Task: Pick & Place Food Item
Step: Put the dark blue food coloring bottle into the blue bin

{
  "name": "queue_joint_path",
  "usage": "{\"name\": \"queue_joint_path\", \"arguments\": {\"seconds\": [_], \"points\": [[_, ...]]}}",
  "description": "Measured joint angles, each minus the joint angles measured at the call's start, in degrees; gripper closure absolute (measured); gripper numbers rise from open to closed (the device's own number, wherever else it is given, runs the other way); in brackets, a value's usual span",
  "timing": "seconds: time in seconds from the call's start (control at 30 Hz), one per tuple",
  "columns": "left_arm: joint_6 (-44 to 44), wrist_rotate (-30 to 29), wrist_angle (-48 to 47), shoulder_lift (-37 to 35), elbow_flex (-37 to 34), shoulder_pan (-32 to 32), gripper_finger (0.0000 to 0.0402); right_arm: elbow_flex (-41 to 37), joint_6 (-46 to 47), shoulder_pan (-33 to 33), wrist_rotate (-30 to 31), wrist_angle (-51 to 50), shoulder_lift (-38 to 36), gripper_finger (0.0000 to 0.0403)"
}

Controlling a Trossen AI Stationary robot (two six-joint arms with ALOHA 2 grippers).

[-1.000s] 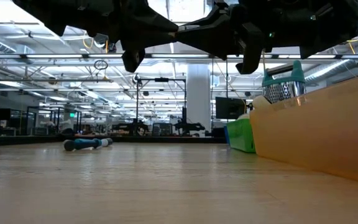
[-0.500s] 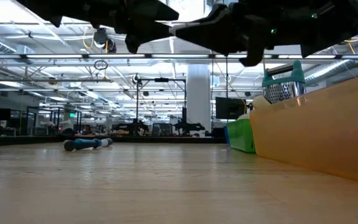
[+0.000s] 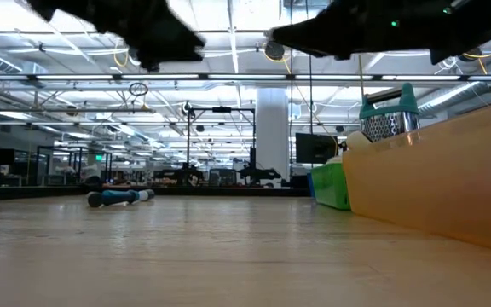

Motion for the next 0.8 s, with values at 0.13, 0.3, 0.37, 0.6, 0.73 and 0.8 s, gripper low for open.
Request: {"name": "queue_joint_path", "arguments": {"seconds": [0.13,0.3,0.37,0.6,0.73,0.8], "points": [[-1.2,-4.3,1.9,-1.8,-5.3,0.2,0.0232,-4.7,7.3,-1.7,0.1,-0.5,-6.6,0.0328],[-6.8,-6.3,9.7,-2.8,-14.2,0.9,0.0248,-9.8,15.0,-4.6,0.1,-4.3,-16.2,0.0328],[-8.0,-6.3,12.6,-3.5,-16.3,1.2,0.0253,-12.0,17.0,-5.9,0.1,-5.9,-20.0,0.0328],[-6.2,-7.9,12.5,-10.8,-19.6,2.3,0.0253,-20.5,22.6,-12.3,0.1,-5.9,-29.3,0.0328],[-3.9,-10.3,10.9,-16.4,-19.6,2.6,0.0255,-24.6,25.7,-17.4,0.5,-6.0,-31.6,0.0328],[-3.0,-11.4,9.4,-18.6,-19.6,2.5,0.0257,-25.8,27.2,-20.1,0.5,-6.2,-31.7,0.0328]]}}
